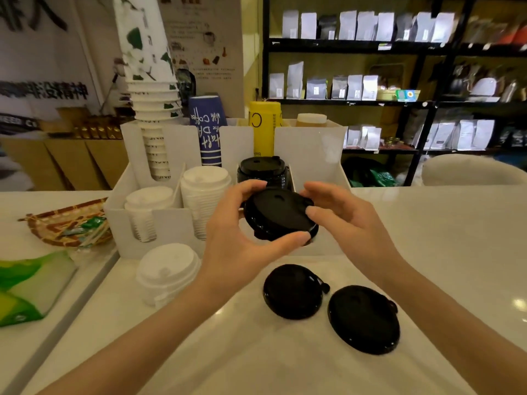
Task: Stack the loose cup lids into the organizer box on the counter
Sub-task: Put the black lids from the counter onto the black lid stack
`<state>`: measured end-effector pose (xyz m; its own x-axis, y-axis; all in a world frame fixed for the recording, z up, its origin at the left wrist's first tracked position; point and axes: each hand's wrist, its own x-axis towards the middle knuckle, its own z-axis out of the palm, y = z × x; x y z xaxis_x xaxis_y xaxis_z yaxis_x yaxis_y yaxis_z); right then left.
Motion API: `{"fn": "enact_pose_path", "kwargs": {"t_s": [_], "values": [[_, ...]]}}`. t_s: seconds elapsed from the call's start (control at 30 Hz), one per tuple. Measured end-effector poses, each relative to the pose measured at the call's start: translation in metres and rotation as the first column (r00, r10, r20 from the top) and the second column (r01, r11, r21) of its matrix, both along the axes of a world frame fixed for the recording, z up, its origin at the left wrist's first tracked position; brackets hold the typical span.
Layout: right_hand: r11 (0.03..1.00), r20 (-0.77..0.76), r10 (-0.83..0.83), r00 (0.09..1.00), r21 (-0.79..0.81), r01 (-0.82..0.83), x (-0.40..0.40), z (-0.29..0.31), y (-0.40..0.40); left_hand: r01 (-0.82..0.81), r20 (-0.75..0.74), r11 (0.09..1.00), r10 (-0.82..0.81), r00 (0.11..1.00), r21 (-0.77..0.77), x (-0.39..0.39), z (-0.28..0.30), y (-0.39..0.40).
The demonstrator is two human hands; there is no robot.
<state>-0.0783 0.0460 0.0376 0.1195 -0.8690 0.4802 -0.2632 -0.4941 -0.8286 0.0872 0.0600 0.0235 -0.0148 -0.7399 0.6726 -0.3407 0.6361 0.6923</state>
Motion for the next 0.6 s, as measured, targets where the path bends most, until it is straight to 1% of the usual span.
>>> {"fn": "enact_pose_path", "kwargs": {"t_s": [0.07, 0.17, 0.27, 0.33, 0.4, 0.47, 0.6], "values": [[0.999, 0.083, -0.013, 0.996, -0.044, 0.016, 0.006, 0.014, -0.015, -0.019, -0.058, 0.999, 0.017, 0.998, -0.026, -0.001, 0.015, -0.012], [0.992, 0.156, -0.052, 0.986, -0.109, 0.070, 0.013, 0.032, -0.036, -0.075, -0.128, 0.995, 0.065, 0.990, -0.071, -0.004, 0.031, -0.032], [0.987, 0.214, -0.082, 0.973, -0.115, 0.108, 0.022, 0.044, -0.056, -0.119, -0.164, 0.987, 0.101, 0.981, -0.104, -0.006, 0.042, -0.054], [0.988, 0.223, -0.098, 0.970, -0.094, 0.122, 0.027, 0.049, -0.066, -0.128, -0.180, 0.988, 0.110, 0.978, -0.092, -0.006, 0.045, -0.068], [0.995, 0.226, -0.087, 0.970, -0.037, 0.097, 0.032, 0.050, -0.076, -0.134, -0.177, 0.989, 0.122, 0.977, -0.056, -0.005, 0.045, -0.080], [0.998, 0.197, -0.053, 0.979, 0.031, 0.048, 0.035, 0.047, -0.084, -0.145, -0.153, 0.989, 0.139, 0.978, -0.029, -0.002, 0.041, -0.092], [0.992, 0.224, 0.036, 0.974, 0.113, -0.063, 0.036, 0.038, -0.094, -0.162, -0.044, 0.986, 0.164, 0.986, 0.047, 0.001, 0.031, -0.107]]}}
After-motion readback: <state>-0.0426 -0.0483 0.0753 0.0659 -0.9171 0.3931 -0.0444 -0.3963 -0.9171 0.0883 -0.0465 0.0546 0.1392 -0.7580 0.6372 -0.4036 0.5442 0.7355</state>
